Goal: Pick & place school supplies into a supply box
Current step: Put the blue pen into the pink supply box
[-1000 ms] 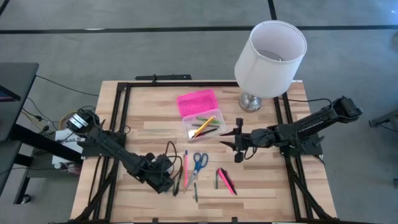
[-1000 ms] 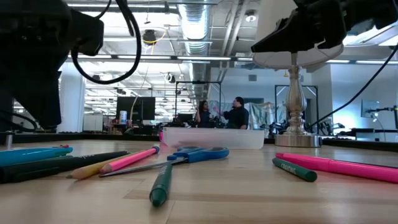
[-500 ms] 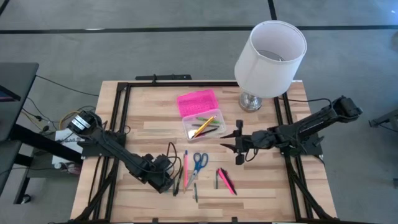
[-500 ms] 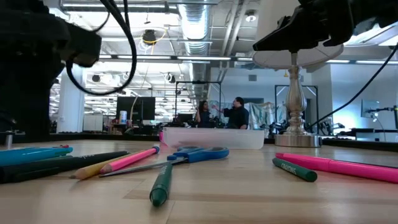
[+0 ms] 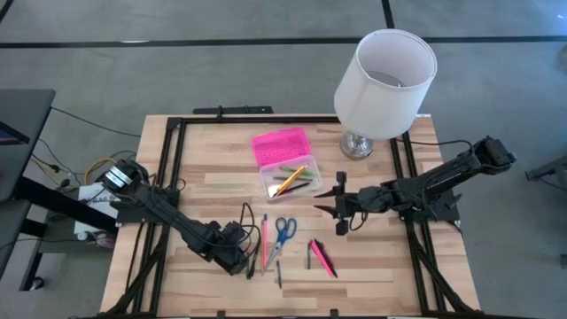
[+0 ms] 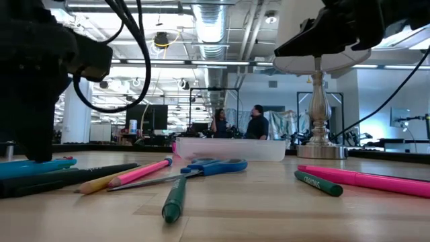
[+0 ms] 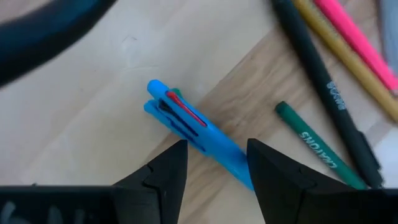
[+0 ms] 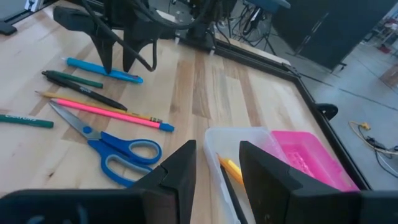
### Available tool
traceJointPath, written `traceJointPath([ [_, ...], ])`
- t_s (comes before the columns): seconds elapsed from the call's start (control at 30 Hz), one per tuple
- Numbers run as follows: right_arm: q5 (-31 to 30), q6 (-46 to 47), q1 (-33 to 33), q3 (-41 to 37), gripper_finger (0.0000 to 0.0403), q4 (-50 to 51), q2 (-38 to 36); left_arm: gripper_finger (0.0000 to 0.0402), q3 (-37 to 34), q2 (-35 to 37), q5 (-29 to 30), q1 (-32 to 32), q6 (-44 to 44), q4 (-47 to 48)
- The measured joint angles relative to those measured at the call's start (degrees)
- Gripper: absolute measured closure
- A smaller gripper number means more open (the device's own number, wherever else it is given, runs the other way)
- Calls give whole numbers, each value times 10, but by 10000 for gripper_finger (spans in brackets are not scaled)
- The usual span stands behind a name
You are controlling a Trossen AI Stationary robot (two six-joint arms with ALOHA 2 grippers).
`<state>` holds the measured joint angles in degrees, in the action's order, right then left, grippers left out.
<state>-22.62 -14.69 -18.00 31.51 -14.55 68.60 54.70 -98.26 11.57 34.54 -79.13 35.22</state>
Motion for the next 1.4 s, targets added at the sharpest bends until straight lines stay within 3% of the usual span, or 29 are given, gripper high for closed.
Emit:
traceJointPath([
  [0.8,0,14,0,0,285,8,1,245,2,-19,-127,-13,66,54],
  [1.2,0,23,0,0,285,8,1,333,0,-20,-111,-12,215,68],
  [1.4,1,27,0,0,285,8,1,345,1,-20,-90,-11,248,77],
])
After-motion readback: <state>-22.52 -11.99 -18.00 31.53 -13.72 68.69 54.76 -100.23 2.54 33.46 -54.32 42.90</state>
